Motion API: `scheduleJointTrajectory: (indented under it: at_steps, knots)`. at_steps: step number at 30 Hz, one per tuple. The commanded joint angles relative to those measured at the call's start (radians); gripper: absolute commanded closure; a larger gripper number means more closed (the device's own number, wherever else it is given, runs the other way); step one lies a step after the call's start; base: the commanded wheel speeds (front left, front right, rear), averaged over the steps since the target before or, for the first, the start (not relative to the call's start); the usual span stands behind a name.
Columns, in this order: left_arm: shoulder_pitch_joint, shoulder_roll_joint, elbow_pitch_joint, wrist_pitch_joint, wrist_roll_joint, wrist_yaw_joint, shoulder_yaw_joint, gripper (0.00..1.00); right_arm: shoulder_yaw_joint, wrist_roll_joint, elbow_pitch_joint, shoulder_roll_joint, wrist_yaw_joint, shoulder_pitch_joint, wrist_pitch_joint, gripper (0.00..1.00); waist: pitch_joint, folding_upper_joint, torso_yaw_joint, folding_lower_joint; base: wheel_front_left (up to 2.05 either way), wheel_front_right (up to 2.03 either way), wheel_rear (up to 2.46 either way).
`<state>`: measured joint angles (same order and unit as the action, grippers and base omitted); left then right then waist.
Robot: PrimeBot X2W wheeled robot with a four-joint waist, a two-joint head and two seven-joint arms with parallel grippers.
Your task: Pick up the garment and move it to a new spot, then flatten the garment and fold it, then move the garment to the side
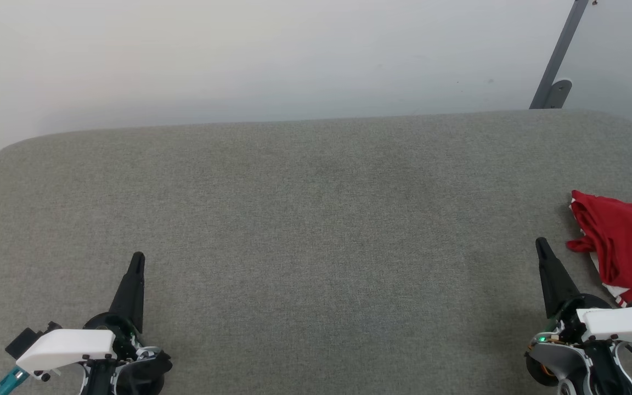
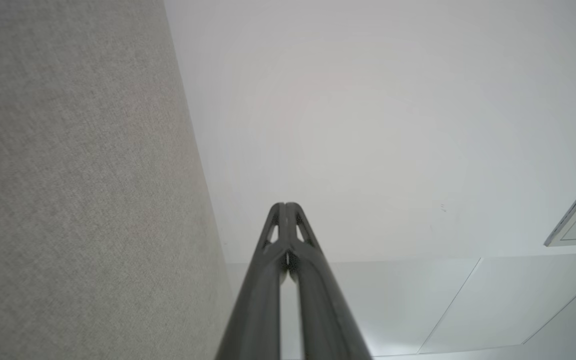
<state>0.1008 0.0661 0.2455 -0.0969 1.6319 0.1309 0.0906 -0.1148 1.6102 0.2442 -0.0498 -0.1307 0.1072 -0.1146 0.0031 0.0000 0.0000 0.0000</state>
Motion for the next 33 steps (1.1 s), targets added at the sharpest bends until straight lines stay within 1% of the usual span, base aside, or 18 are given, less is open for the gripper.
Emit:
scheduleJointTrajectory:
  at_steps: [1, 33]
  knots:
    - [0.014, 0.000, 0.000, -0.002, -0.002, 0.000, 0.004, 1.00, -0.001, 0.004, 0.002, 0.002, 0.000, 0.004, -0.003, 1.00, 0.000, 0.0000, 0.000, 0.0000, 0.00, 0.00, 0.00]
    - [0.015, -0.006, 0.000, -0.009, -0.010, 0.000, 0.012, 1.00, 0.000, 0.004, 0.002, 0.002, 0.000, 0.004, -0.002, 1.00, 0.000, 0.0000, 0.000, 0.0000, 0.00, 0.00, 0.00]
